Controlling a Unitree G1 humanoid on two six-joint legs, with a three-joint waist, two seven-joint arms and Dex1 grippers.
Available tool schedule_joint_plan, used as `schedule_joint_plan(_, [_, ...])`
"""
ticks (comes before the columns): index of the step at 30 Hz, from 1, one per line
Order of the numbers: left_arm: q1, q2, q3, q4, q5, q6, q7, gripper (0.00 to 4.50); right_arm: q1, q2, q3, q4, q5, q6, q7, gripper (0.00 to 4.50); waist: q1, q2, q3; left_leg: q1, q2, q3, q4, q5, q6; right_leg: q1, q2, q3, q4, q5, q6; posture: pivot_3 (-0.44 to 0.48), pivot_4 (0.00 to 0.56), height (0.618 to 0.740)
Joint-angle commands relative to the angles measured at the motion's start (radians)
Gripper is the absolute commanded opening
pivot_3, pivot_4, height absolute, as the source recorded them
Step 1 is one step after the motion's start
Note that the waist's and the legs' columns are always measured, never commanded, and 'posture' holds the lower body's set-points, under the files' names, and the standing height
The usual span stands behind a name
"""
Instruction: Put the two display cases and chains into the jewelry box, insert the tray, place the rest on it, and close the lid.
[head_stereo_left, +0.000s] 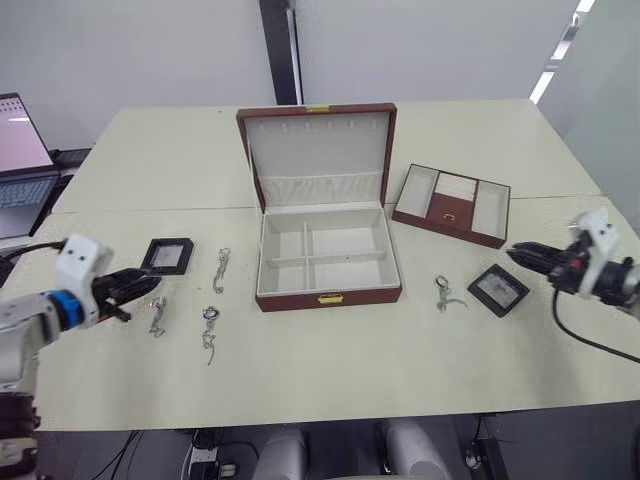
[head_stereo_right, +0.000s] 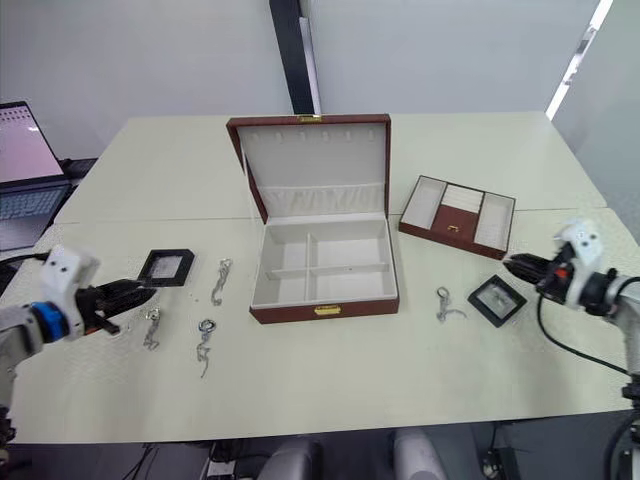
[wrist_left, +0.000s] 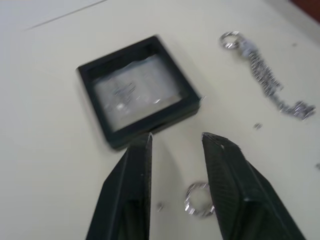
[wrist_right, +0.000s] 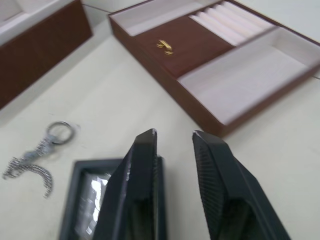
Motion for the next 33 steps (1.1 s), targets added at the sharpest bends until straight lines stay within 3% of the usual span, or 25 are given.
schedule_joint_plan(1, [0.025, 0.037, 0.09, 0.064, 0.006, -0.074, 0.032, 2.95, 0.003, -0.039, -0.042, 0.114, -0.01, -0.113, 0.039, 2.3, -0.001, 0.0, 0.0, 0.0, 0.0, 0.0, 0.0, 0.0, 0.0, 0.0, 0.0, 0.0, 0.0, 0.0, 0.0, 0.0, 0.15, 0.74])
schedule_joint_plan(6, [0.037, 0.018, 0.128, 0.119, 0.007, -0.14, 0.085, 4.48, -0.02, -0.044, -0.039, 0.22, -0.016, -0.191, 0.047, 3.71, -0.001, 0.0, 0.0, 0.0, 0.0, 0.001, 0.0, 0.0, 0.0, 0.0, 0.0, 0.0, 0.0, 0.0, 0.0, 0.0, 0.15, 0.74])
schedule_joint_plan(8, [0.047, 0.011, 0.133, 0.123, 0.002, -0.152, 0.097, 4.5, -0.019, -0.043, -0.026, 0.241, -0.027, -0.22, 0.046, 4.4, -0.001, 0.0, 0.0, 0.0, 0.001, 0.0, 0.0, 0.0, 0.0, 0.0, 0.0, 0.001, 0.0, 0.0, 0.0, 0.0, 0.15, 0.74])
schedule_joint_plan(21, [0.065, 0.021, 0.122, 0.114, -0.009, -0.149, 0.081, 4.5, -0.021, -0.044, -0.015, 0.267, -0.039, -0.258, 0.051, 4.46, -0.001, 0.0, 0.0, 0.0, 0.001, 0.001, 0.0, 0.0, 0.0, 0.0, 0.0, 0.001, 0.0, 0.0, 0.0, 0.0, 0.15, 0.74])
schedule_joint_plan(33, [0.096, 0.039, 0.118, 0.038, -0.019, -0.086, 0.011, 4.5, 0.009, -0.041, -0.057, -0.051, 0.129, -0.08, 0.13, 4.46, -0.001, 0.0, 0.0, 0.0, 0.001, 0.0, 0.0, 0.0, 0.0, 0.0, 0.0, 0.001, 0.0, 0.0, 0.0, 0.0, 0.15, 0.74])
